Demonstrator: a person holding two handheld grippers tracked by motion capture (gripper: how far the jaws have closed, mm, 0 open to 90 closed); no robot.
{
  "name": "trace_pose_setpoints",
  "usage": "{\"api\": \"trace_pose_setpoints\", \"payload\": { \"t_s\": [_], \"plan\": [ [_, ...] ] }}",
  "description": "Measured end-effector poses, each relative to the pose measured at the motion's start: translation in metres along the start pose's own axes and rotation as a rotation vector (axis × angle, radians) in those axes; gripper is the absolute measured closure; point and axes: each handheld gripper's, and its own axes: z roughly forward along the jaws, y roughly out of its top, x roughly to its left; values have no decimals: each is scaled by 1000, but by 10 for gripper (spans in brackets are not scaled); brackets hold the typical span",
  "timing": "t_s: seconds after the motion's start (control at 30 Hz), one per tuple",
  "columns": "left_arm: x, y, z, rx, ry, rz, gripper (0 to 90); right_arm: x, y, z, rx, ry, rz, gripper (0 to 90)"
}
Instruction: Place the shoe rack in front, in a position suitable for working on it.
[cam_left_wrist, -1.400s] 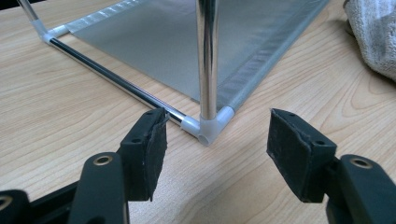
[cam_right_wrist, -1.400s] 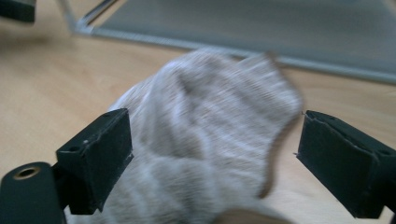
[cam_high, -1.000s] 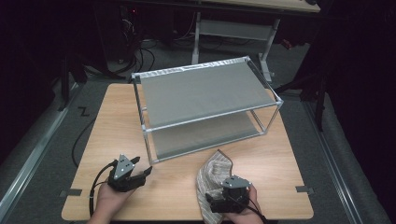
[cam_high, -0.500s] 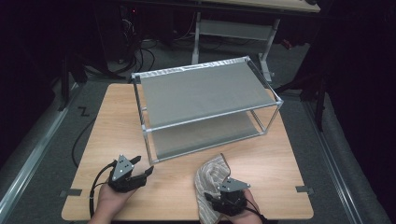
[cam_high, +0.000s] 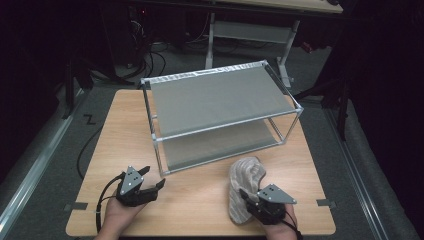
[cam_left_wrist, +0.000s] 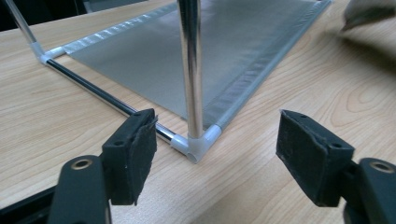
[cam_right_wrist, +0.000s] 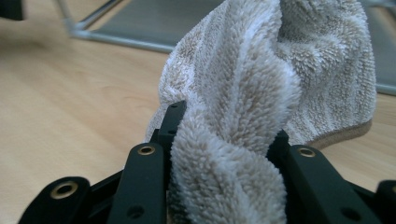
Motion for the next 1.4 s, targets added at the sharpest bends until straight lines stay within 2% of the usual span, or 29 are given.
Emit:
{"api": "trace_pose_setpoints", "payload": {
  "t_s": [0.07, 0.13, 0.33, 0.37, 0.4, 0.43, 0.5, 0.7, 0.8, 0.87, 0.97, 1.0, 1.13, 1.3, 1.37, 1.4],
  "plan": [
    [0, 0, 0, 0, 0, -6, 275, -5, 0, -2, -5, -18, 4, 625],
    [2, 0, 1, 4, 2, -13, 272, -21, -2, -9, -14, -79, 30, 622],
    [3, 1, -1, -1, 2, -21, 268, -49, -9, -19, -1, -188, 65, 617],
    [3, 1, -1, 0, 1, -23, 268, -56, -11, -21, 2, -209, 83, 615],
    [3, 1, -1, 0, 1, -23, 268, -56, -11, -21, 2, -209, 83, 615],
    [4, 0, -1, 1, -1, -30, 268, -68, -16, -24, 19, -232, 111, 608],
    [4, 0, 0, 3, -1, -30, 268, -79, -21, -25, 39, -248, 145, 605],
    [3, 0, 0, 10, -6, -25, 268, -103, -39, -25, 105, -257, 222, 588],
    [3, 0, 1, 10, -4, -25, 269, -105, -43, -20, 123, -249, 248, 554],
    [4, 0, 1, 9, -4, -25, 269, -104, -46, -14, 144, -254, 238, 527],
    [4, 1, 0, 5, 0, -28, 269, -103, -46, -13, 142, -269, 240, 404],
    [4, 1, 0, 5, 0, -28, 269, -103, -46, -13, 142, -269, 240, 404],
    [5, 1, -1, 2, 1, -30, 269, -102, -41, -19, 93, -323, 236, 252],
    [5, 1, -1, 3, 1, -30, 269, -98, -35, -23, 49, -347, 228, 206],
    [5, 1, -1, 2, 2, -31, 269, -93, -30, -27, 5, -363, 203, 202],
    [5, 1, -1, 2, 2, -31, 269, -93, -30, -27, 5, -363, 203, 202]
  ]
}}
